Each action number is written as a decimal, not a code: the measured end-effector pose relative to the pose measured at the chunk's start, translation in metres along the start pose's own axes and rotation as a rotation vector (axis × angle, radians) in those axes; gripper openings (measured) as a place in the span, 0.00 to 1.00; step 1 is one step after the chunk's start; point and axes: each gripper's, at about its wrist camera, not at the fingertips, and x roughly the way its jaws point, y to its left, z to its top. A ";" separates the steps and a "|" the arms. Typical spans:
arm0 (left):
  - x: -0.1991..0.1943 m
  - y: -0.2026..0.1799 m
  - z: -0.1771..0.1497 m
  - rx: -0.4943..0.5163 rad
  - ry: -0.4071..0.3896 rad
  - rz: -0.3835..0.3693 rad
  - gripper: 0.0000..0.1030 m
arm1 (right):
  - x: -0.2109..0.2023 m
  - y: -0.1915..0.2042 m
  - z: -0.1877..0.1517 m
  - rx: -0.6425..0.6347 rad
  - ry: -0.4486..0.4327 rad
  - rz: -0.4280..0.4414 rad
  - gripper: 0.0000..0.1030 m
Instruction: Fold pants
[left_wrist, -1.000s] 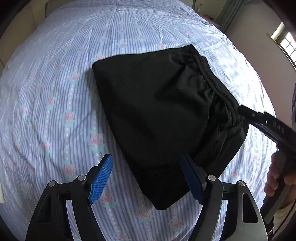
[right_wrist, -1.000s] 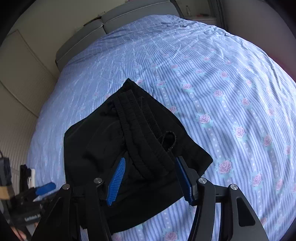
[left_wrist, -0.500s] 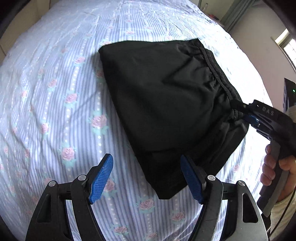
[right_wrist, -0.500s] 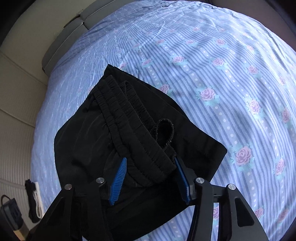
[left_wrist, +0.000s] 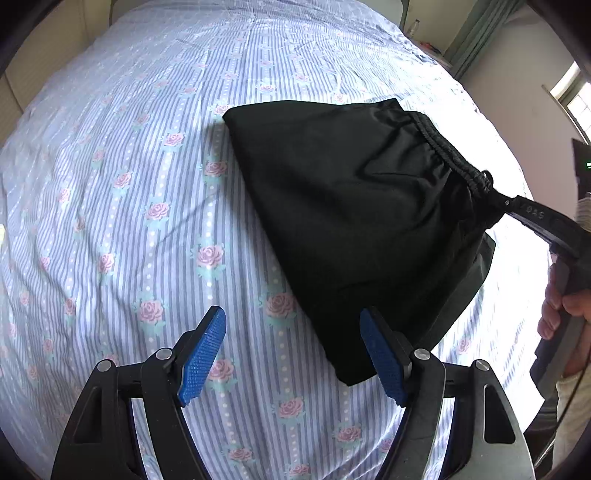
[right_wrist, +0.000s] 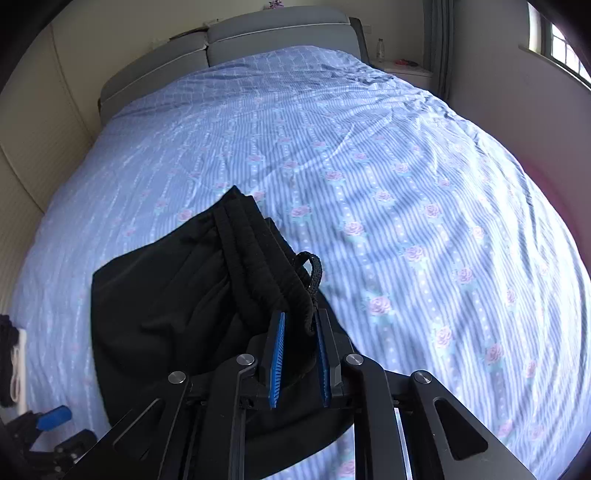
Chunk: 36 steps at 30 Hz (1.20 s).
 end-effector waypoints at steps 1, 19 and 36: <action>-0.002 0.000 -0.001 -0.002 -0.001 0.004 0.72 | 0.006 -0.006 -0.002 0.013 0.020 -0.023 0.17; -0.143 0.057 -0.070 -0.113 -0.132 0.052 0.72 | -0.167 0.056 -0.085 -0.004 -0.095 0.163 0.58; -0.054 0.122 0.075 0.081 -0.030 -0.275 0.72 | -0.130 0.134 -0.158 0.191 0.087 0.124 0.51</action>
